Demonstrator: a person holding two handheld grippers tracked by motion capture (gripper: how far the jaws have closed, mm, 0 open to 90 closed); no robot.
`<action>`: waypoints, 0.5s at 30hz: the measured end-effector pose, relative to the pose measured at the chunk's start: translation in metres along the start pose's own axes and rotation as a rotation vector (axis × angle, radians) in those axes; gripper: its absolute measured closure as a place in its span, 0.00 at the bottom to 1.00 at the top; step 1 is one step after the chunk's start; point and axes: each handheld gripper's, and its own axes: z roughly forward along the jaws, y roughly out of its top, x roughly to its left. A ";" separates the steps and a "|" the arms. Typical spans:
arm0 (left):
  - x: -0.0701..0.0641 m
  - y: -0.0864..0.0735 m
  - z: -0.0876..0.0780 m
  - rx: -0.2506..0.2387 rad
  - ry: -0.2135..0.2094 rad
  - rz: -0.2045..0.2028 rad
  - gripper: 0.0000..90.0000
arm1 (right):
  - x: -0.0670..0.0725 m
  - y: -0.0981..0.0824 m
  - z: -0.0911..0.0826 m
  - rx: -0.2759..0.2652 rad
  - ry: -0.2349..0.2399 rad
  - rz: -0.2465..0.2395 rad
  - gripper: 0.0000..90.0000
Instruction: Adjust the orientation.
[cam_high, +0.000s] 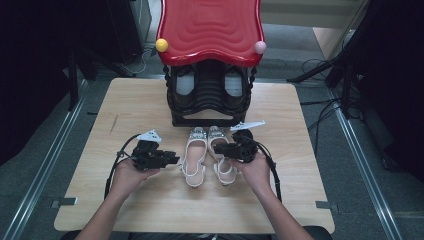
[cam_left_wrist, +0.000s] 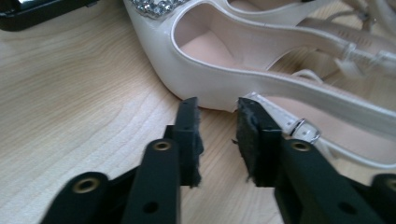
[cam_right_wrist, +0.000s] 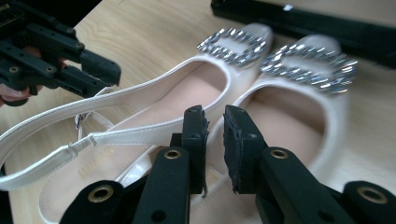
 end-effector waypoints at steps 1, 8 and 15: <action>0.000 0.001 -0.001 -0.001 -0.005 -0.020 0.83 | -0.001 0.001 -0.004 -0.005 -0.010 -0.011 0.89; -0.004 0.006 0.003 -0.011 -0.014 -0.027 0.98 | -0.016 -0.002 -0.027 -0.027 -0.065 0.004 1.00; 0.003 0.005 0.014 0.029 0.001 -0.046 0.98 | -0.032 -0.012 -0.019 0.029 -0.124 0.014 1.00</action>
